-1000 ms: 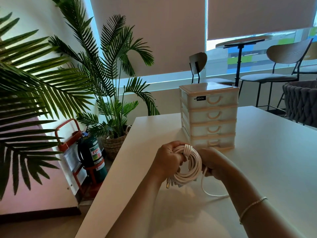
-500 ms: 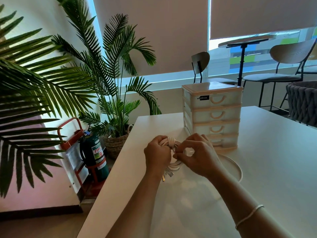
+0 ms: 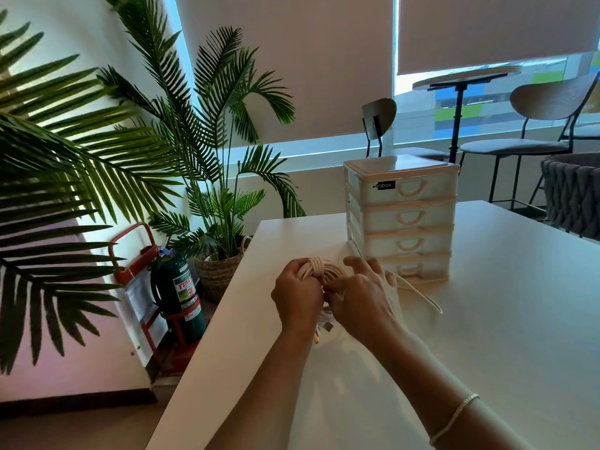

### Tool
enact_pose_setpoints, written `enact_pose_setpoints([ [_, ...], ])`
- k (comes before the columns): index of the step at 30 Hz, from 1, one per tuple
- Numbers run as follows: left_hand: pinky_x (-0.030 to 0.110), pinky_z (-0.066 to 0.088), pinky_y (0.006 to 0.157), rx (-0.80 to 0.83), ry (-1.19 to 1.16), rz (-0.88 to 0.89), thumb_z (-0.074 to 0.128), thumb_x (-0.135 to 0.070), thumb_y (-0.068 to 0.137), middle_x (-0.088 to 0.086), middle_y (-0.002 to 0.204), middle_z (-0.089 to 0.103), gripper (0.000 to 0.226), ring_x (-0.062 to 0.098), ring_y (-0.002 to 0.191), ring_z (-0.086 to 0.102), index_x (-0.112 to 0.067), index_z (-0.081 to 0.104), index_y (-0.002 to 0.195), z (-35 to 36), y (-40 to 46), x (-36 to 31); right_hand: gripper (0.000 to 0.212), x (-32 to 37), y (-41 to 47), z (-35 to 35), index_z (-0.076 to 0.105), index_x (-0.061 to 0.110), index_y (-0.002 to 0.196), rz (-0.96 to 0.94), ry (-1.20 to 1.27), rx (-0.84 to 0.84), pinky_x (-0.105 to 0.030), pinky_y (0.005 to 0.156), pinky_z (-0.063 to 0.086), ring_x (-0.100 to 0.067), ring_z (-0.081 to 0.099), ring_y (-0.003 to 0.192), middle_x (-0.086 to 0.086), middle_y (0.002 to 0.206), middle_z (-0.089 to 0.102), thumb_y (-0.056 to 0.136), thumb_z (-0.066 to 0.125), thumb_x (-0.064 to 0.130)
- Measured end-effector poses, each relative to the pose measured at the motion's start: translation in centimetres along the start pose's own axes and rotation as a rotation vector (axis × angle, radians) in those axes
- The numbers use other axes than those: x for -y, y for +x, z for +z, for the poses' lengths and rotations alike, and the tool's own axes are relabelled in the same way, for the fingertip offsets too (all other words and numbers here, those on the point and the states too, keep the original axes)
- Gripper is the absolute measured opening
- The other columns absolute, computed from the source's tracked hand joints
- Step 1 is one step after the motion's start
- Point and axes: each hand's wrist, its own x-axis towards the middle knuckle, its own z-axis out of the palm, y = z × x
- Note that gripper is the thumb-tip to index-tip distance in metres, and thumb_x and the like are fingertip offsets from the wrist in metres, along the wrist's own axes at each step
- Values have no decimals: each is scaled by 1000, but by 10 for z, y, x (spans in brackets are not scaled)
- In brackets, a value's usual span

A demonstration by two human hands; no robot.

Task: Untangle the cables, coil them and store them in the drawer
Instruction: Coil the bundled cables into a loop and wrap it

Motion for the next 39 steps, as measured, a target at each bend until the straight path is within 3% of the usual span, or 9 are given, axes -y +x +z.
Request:
enact_pose_setpoints([
  [7, 21, 37, 71, 40, 66, -3, 47, 5, 82, 10, 105, 68, 36, 17, 82, 51, -10, 67, 107, -1, -1, -2, 28, 12, 0, 4, 67, 30, 109, 103, 4, 65, -37, 98, 29, -25, 35, 124, -2, 136, 40, 90, 47, 27],
  [10, 20, 36, 70, 39, 68, -12, 46, 4, 83, 9, 106, 68, 35, 15, 80, 50, -10, 66, 108, -2, -1, -5, 24, 9, -1, 8, 70, 30, 104, 72, -16, -35, -38, 95, 29, -25, 42, 121, -1, 134, 47, 88, 52, 29],
  [13, 20, 37, 70, 45, 64, -10, 46, 3, 84, 8, 105, 67, 34, 15, 80, 51, -11, 66, 107, -3, -1, -5, 12, 11, 0, 8, 76, 29, 77, 65, 11, -181, -43, 82, 40, -31, 60, 98, -5, 108, 67, 67, 76, 24],
  [17, 13, 39, 61, 22, 45, 33, 47, 2, 86, 8, 102, 68, 30, 14, 78, 52, -11, 66, 106, -3, -1, -5, 29, 12, 1, 11, 73, 33, 59, 97, 19, -234, -43, 64, 49, -29, 67, 73, -5, 87, 72, 39, 90, 21],
  [20, 3, 31, 52, 26, 52, 60, 49, 2, 85, 6, 99, 68, 30, 12, 76, 51, -12, 67, 104, -3, -1, -6, 27, 14, 1, 14, 72, 31, 59, 117, -3, -242, -44, 66, 50, -30, 67, 73, -7, 89, 71, 41, 90, 20],
  [28, 8, 34, 52, 46, 43, 59, 50, 5, 80, 0, 88, 65, 33, 13, 75, 52, -15, 68, 97, -1, -2, -5, 15, 15, 0, 12, 70, 20, 61, 219, -81, -228, -43, 73, 44, -33, 63, 79, -13, 103, 65, 55, 83, 21],
  [33, 18, 40, 69, 35, 24, 82, 50, 6, 78, -1, 87, 66, 33, 16, 79, 55, -15, 69, 96, 1, -3, -5, 16, 12, 3, 13, 71, 29, 94, 207, -198, -156, -41, 86, 32, -28, 52, 108, -4, 134, 48, 81, 61, 29],
  [36, 13, 38, 62, 46, 38, 99, 50, 6, 78, -3, 85, 64, 34, 13, 77, 54, -15, 68, 98, -1, -3, -4, 12, 18, 1, 12, 73, 31, 77, 222, -261, -158, -41, 78, 38, -28, 60, 92, -4, 125, 59, 65, 74, 32],
  [39, 5, 35, 56, 37, 33, 76, 50, 6, 79, -3, 86, 63, 34, 13, 77, 54, -15, 68, 100, -3, 1, -4, 27, 17, 1, 13, 70, 29, 61, 202, -276, -188, -42, 67, 46, -28, 65, 73, -6, 104, 68, 39, 86, 32],
])
